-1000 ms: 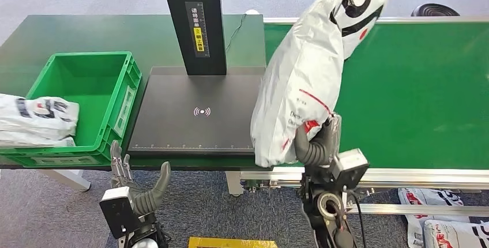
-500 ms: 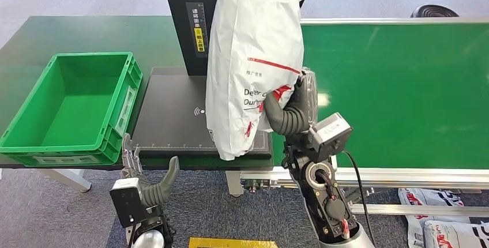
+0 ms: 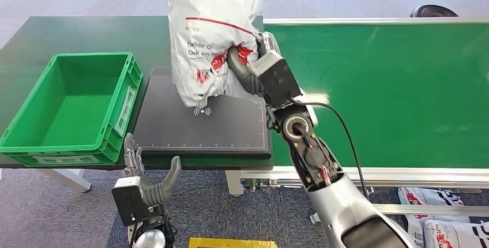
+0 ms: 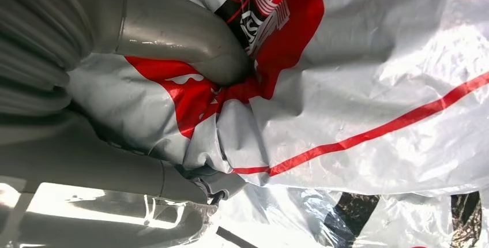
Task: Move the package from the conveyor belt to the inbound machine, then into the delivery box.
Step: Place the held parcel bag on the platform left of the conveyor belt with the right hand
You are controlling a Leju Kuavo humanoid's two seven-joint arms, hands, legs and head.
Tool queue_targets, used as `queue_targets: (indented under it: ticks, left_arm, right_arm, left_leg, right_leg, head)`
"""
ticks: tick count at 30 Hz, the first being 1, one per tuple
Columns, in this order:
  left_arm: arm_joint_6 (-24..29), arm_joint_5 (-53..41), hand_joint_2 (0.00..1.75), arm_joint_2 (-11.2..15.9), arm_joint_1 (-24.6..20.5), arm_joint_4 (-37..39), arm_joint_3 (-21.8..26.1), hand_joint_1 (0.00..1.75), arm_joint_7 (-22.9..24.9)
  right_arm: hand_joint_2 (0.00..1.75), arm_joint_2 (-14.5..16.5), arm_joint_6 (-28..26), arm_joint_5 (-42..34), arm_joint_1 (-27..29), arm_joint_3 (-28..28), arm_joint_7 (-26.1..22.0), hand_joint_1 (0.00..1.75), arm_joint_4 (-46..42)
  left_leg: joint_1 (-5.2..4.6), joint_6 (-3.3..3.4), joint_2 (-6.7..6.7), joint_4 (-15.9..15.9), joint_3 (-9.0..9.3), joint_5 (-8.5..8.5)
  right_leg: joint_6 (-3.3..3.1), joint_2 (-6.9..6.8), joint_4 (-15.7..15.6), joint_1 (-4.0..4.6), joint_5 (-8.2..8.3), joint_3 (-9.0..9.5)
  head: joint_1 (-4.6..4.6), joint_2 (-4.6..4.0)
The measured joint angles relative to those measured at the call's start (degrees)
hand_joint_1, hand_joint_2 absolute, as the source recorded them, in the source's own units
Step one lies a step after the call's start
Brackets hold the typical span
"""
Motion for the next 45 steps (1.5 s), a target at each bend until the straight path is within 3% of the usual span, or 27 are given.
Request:
queue_targets:
  ticks: [4, 9, 18, 38, 45]
  left_arm:
    - [0.0, 0.4, 1.75, 0.0, 0.0, 0.0, -0.3, 0.00, 0.0]
    - [-0.2, 1.1, 1.75, 0.1, 0.0, 0.0, -1.0, 0.00, 0.0]
    - [0.1, 2.0, 1.75, 0.3, -0.1, 0.1, -1.9, 0.00, 0.0]
    - [0.2, 2.1, 1.75, 0.6, -0.2, 0.1, -2.7, 0.00, 0.0]
    - [0.2, 2.3, 1.75, 0.6, -0.3, 0.2, -2.8, 0.00, 0.0]
  right_arm:
    - [1.75, 1.4, -1.4, 2.5, -7.2, 0.8, 2.5, 1.75, 13.0]
    - [1.75, 2.4, -3.2, 7.1, -14.5, 2.3, 10.0, 1.75, 25.4]
    - [1.75, 2.7, -2.2, 14.3, -20.5, 6.4, 22.8, 1.75, 36.6]
    - [1.75, 2.8, -1.7, 15.1, -21.2, 9.2, 23.5, 1.75, 41.0]
    - [1.75, 2.8, -0.2, 19.8, -20.9, 11.9, 25.0, 1.75, 41.5]
  left_leg:
    - [0.00, 0.00, -0.03, 0.0, -0.01, 0.03]
    - [-0.01, 0.00, -0.04, 0.0, -0.06, 0.03]
    - [0.00, 0.01, -0.05, 0.0, -0.06, 0.01]
    - [0.00, 0.01, -0.05, 0.0, -0.06, 0.01]
    - [0.00, 0.01, -0.05, 0.0, -0.05, 0.01]
  right_leg:
    - [-0.02, 0.00, 0.0, 0.00, 0.02, -0.01]
    - [-0.01, -0.02, 0.0, 0.00, 0.02, -0.03]
    - [-0.01, 0.00, 0.0, 0.00, 0.02, -0.06]
    - [-0.01, 0.00, 0.0, 0.00, 0.02, -0.06]
    - [-0.01, 0.00, 0.0, 0.00, 0.02, -0.07]
  head:
    - [0.03, 0.00]
    - [0.04, 0.00]
    - [0.02, 0.00]
    - [0.03, 0.00]
    - [0.04, 0.00]
